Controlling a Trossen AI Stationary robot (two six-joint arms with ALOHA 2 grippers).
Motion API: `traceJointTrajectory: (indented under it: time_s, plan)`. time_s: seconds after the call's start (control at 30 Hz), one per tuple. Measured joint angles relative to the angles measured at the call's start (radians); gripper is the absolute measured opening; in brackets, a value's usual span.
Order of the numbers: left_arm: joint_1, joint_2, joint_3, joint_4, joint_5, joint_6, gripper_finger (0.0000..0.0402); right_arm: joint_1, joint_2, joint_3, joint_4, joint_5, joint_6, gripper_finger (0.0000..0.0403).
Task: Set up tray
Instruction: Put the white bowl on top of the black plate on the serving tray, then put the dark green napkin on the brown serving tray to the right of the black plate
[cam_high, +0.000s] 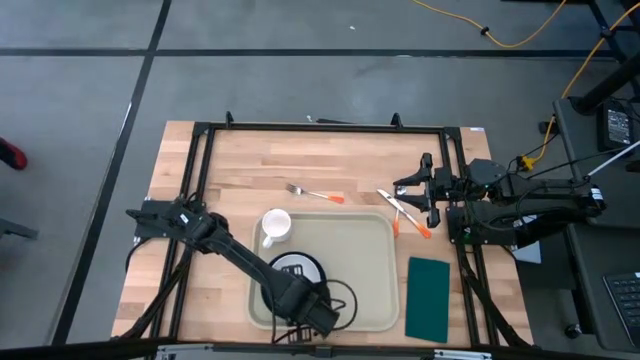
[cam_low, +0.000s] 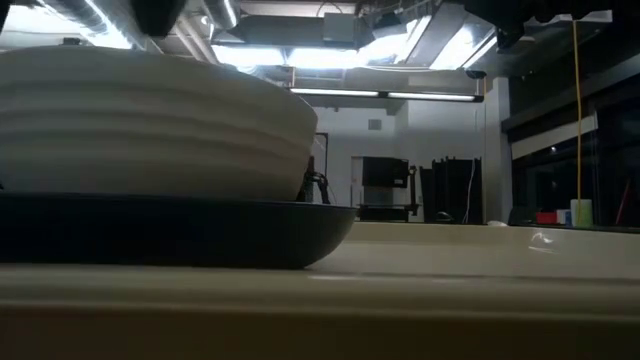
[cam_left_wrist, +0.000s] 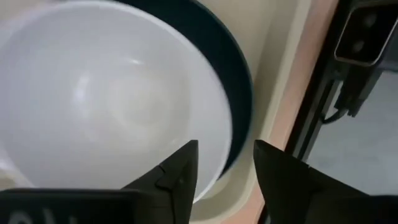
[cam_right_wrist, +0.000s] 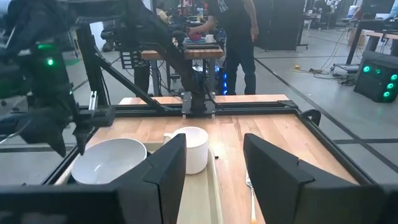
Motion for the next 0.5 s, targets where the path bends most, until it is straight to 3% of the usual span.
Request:
traceJointTrajectory:
  time_s: [0.23,0.37,0.5]
  plan:
    - [0.041,-0.105,0.039,-0.076,-0.094,-0.056,0.0155,0.0,0.0,0.0,-0.008,-0.019,0.022,0.0169]
    - [0.057,-0.186,0.037,-0.085,-0.254,-0.152,0.0152,0.0,0.0,0.0,-0.08,-0.075,0.129,0.0169]
    - [0.069,-0.285,0.037,-0.085,-0.459,-0.254,0.0147,0.0,0.0,0.0,-0.257,-0.208,0.339,0.0169]
